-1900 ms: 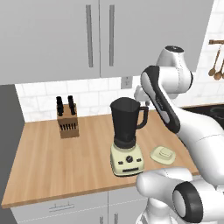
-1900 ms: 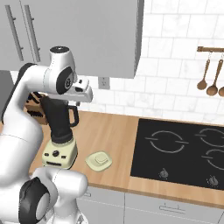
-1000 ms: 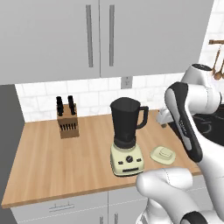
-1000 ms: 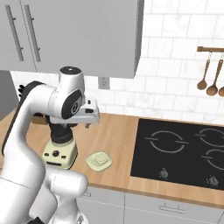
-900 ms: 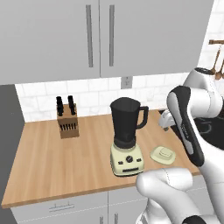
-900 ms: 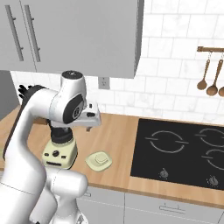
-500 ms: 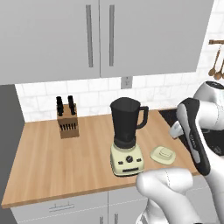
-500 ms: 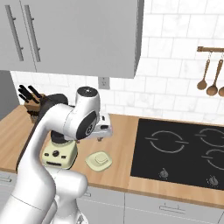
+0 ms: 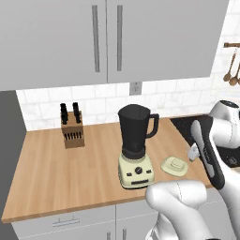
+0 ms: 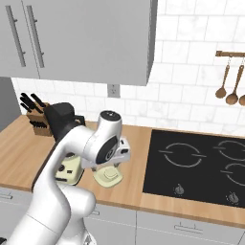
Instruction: Close the lid blender by securely placing the lid on top.
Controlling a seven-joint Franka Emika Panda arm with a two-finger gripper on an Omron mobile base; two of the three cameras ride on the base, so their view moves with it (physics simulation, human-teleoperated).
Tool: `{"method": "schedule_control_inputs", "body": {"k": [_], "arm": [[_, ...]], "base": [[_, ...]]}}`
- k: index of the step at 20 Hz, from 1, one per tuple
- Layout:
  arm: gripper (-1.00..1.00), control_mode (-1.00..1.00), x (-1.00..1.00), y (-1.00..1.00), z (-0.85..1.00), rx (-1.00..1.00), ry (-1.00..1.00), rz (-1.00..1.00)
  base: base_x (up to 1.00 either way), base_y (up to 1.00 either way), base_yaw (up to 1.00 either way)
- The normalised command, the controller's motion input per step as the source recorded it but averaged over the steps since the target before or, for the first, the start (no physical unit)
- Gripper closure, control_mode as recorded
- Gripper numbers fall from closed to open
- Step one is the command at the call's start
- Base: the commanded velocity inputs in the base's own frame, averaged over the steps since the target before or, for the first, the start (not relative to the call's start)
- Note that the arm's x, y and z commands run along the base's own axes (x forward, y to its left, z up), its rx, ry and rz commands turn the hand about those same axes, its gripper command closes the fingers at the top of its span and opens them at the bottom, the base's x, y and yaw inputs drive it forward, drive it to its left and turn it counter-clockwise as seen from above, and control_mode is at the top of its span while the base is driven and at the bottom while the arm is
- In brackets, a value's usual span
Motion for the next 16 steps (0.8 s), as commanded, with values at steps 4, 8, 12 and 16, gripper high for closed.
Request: {"method": "schedule_control_inputs", "body": {"k": [4, 8, 12, 16], "arm": [[-1.00, -1.00, 0.25, 0.00, -0.34, 0.00, 0.13, 0.06], [-1.00, -1.00, 0.29, 0.00, -0.26, 0.00, 0.09, 0.08], [-1.00, -1.00, 0.26, 0.00, -0.17, 0.00, 0.02, 0.07], [-1.00, -1.00, 0.22, 0.00, -0.21, 0.00, 0.00, 0.07]], "base": [[0.00, 0.00, 0.00], [0.00, 0.00, 0.00], [0.00, 0.00, 0.00], [0.00, 0.00, 0.00]]}}
